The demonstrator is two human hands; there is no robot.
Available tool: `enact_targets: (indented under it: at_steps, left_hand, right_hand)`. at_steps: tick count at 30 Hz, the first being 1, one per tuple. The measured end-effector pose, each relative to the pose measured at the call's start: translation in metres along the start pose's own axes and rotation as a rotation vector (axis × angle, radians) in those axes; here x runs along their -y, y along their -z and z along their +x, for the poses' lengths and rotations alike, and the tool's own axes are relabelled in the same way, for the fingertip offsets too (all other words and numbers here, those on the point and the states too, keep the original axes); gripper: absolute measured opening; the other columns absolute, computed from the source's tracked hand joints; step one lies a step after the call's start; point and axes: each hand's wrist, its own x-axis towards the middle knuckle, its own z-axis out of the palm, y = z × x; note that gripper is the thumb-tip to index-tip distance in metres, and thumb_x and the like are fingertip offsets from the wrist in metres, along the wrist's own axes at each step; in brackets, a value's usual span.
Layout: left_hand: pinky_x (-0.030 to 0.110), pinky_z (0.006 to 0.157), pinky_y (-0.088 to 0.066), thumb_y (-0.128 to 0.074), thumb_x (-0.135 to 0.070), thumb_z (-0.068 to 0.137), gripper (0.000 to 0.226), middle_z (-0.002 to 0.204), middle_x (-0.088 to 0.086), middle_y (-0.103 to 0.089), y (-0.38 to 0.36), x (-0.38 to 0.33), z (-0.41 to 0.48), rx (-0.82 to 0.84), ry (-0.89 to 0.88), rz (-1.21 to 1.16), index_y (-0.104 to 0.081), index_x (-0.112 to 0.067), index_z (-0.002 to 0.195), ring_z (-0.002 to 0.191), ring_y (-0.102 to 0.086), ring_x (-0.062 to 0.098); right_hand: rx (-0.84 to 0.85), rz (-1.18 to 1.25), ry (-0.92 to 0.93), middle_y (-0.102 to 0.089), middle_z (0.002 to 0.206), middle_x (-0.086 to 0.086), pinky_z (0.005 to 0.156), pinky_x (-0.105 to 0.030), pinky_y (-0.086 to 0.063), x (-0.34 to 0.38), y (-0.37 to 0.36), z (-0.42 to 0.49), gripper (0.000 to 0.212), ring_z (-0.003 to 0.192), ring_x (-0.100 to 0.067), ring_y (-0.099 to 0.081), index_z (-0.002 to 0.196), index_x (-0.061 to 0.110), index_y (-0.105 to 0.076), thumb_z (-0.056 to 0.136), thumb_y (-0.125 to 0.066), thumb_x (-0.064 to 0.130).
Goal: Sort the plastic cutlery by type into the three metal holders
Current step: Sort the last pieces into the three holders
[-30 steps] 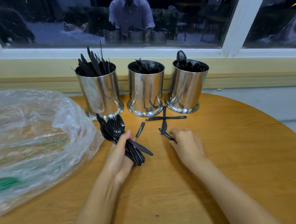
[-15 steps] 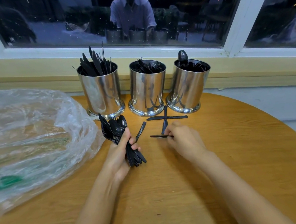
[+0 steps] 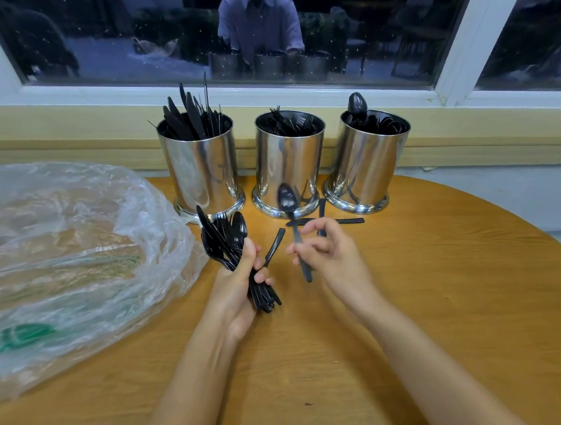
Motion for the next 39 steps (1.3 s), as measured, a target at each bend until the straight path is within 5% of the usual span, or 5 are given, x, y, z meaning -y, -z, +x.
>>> enact_targets:
  at_steps: [11, 18, 29, 34, 39]
  left_hand:
    - [0.026, 0.052, -0.049, -0.067, -0.033, 0.089, 0.027, 0.062, 0.001, -0.058, 0.0, -0.003, -0.002, -0.083, 0.011, 0.114, -0.058, -0.011, 0.076, 0.059, -0.06, 0.015]
    - [0.023, 0.054, -0.041, -0.054, -0.022, 0.099, 0.024, 0.063, 0.003, -0.048, -0.019, -0.006, -0.016, 0.176, 0.09, 0.192, -0.052, -0.009, 0.079, 0.055, -0.045, 0.014]
    - [0.019, 0.041, -0.022, -0.052, -0.005, 0.097, 0.031, 0.056, -0.002, -0.028, -0.017, -0.015, -0.028, 0.227, 0.172, 0.116, -0.054, -0.015, 0.068, 0.041, -0.029, 0.007]
    - [0.017, 0.041, -0.032, -0.063, -0.021, 0.089, 0.026, 0.057, -0.004, -0.033, 0.005, -0.025, -0.015, 0.139, 0.15, 0.079, -0.045, -0.016, 0.07, 0.043, -0.032, 0.006]
    - [0.016, 0.042, -0.034, -0.066, -0.022, 0.082, 0.022, 0.056, -0.005, -0.037, 0.008, -0.031, 0.007, 0.034, 0.141, 0.069, -0.046, -0.016, 0.072, 0.042, -0.036, 0.005]
  right_hand:
    - [0.097, -0.32, 0.085, -0.069, 0.071, 0.008, 0.069, -0.016, -0.052, -0.001, -0.03, -0.013, 0.005, 0.067, 0.0, -0.063, 0.086, 0.016, -0.076, 0.083, -0.076, 0.013]
    - [0.015, -0.396, -0.023, -0.065, 0.097, 0.006, 0.076, -0.016, -0.049, 0.031, -0.007, 0.033, 0.039, 0.086, -0.005, -0.061, 0.112, 0.017, -0.064, 0.08, -0.077, 0.036]
    - [0.142, -0.421, 0.292, -0.065, 0.083, 0.0, 0.068, -0.014, -0.043, 0.038, -0.019, 0.03, 0.017, 0.07, -0.005, -0.055, 0.099, 0.013, -0.077, 0.082, -0.076, 0.015]
    - [-0.137, -0.366, 0.158, -0.066, 0.078, 0.018, 0.068, -0.016, -0.045, 0.022, 0.038, 0.061, 0.011, 0.071, 0.003, -0.059, 0.087, 0.025, -0.072, 0.089, -0.068, 0.015]
    - [-0.219, -0.76, -0.056, -0.069, 0.097, -0.004, 0.075, -0.013, -0.038, -0.036, 0.087, 0.095, 0.016, 0.078, -0.005, -0.055, 0.105, 0.009, -0.071, 0.092, -0.063, 0.008]
